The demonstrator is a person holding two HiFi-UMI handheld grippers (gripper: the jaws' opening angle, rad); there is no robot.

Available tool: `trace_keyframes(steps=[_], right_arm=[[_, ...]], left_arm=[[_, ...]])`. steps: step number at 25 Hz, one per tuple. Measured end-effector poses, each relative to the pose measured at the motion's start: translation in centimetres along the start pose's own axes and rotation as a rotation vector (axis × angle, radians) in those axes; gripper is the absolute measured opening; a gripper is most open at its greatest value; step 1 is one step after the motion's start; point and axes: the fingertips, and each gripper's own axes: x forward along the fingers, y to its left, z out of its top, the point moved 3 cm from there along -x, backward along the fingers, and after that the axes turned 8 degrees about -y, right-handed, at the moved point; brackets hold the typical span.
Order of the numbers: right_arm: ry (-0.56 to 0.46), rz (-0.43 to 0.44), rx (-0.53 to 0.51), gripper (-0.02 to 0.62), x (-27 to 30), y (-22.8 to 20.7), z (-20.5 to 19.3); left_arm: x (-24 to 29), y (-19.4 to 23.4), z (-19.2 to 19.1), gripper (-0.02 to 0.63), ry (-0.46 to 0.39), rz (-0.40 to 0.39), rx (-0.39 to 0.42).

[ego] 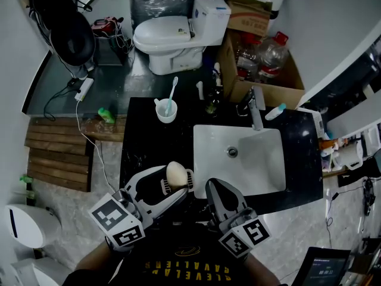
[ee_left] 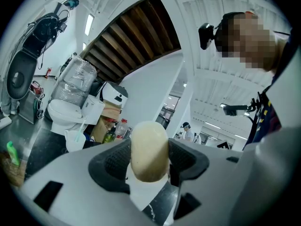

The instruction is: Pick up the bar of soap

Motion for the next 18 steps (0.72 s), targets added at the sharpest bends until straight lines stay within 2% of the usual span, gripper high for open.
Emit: trace_keyframes(steps=[18], right_arm=[[0.005,0.024,-0.005,0.017,0.17,0.7,0.02]], left_arm=[[-0.19,-0.04,-0.16,0.267,0.015,-0.009,0.003]])
